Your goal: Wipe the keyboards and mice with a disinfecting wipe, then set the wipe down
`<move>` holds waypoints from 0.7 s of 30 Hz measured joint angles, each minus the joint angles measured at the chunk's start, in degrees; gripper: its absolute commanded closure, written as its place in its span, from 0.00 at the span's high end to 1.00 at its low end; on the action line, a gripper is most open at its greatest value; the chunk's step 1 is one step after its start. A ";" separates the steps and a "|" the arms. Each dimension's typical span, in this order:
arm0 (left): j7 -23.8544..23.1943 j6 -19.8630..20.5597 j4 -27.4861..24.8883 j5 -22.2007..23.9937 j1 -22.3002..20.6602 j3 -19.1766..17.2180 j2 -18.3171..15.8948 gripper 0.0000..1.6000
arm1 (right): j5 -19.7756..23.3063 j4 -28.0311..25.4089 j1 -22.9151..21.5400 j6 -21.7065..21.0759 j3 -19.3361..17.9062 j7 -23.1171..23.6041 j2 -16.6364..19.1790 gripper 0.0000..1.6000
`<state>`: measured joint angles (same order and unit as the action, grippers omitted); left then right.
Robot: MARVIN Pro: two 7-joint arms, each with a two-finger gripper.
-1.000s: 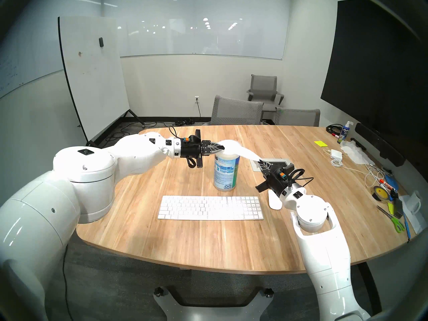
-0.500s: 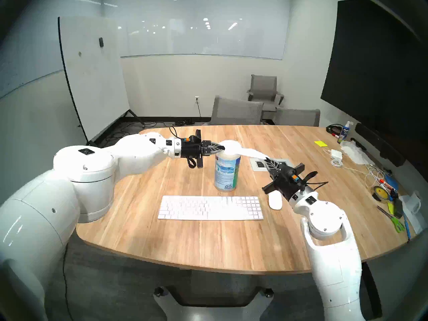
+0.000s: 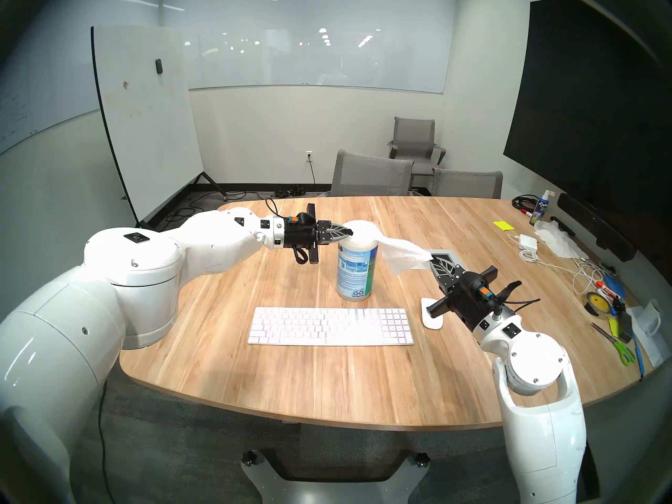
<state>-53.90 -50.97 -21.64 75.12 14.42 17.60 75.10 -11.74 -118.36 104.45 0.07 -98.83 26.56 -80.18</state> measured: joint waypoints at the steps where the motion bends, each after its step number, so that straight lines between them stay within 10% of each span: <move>1: 0.01 -0.02 0.00 0.07 -0.01 0.04 0.00 0.00 | 0.12 -0.25 0.33 -0.07 -0.12 0.12 -0.06 0.00; 21: 0.44 -0.47 0.15 1.49 -0.26 1.80 0.08 0.00 | 2.69 -6.59 4.92 -2.45 -0.75 0.68 -2.83 0.00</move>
<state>-53.47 -51.44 -21.49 76.61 14.16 19.40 75.18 -9.05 -124.96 109.37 -2.37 -99.57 27.24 -83.01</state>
